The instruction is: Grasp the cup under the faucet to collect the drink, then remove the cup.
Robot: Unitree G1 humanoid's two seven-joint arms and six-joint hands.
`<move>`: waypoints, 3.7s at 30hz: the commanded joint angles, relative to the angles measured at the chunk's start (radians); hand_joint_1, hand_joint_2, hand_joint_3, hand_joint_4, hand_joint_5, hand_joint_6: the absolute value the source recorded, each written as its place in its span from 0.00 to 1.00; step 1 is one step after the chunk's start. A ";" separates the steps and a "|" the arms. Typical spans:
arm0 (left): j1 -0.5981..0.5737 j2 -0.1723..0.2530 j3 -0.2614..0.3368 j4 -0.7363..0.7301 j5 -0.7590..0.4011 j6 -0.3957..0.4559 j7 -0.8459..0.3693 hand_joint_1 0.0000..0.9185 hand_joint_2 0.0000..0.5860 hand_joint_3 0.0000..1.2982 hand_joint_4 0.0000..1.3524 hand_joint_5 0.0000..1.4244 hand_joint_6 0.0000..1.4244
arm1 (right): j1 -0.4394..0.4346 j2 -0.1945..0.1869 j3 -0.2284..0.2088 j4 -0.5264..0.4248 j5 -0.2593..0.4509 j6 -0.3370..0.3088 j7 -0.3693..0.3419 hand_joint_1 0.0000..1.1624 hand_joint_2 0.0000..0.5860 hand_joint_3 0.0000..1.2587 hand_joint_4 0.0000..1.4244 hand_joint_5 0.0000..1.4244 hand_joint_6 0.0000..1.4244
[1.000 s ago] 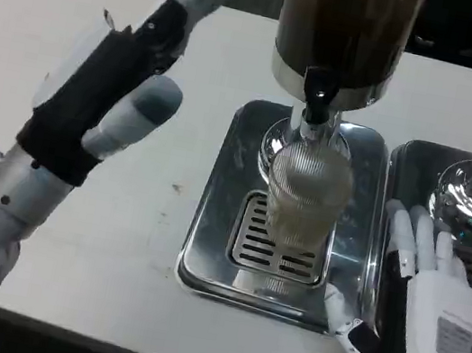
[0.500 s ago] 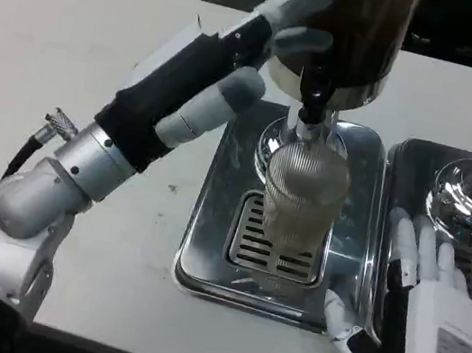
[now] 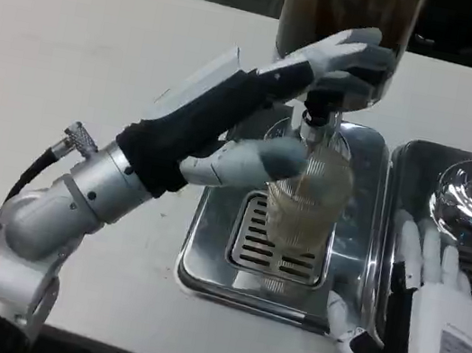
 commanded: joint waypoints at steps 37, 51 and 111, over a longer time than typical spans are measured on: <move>0.043 0.084 -0.079 -0.068 0.200 -0.078 0.145 0.00 0.15 0.13 0.02 0.16 0.12 | -0.283 -0.008 -0.198 0.269 0.536 -0.266 0.220 0.50 0.42 0.00 0.00 0.00 0.00; 0.042 0.092 -0.079 -0.080 0.198 -0.068 0.147 0.00 0.17 0.13 0.02 0.16 0.11 | -0.345 0.002 -0.197 0.327 0.543 -0.286 0.215 0.52 0.37 0.00 0.00 0.00 0.00; 0.073 0.105 0.079 -0.193 0.247 -0.071 0.339 0.00 0.21 0.03 0.00 0.04 0.00 | -0.372 0.059 -0.194 0.404 0.648 -0.428 0.284 0.56 0.36 0.00 0.00 0.00 0.00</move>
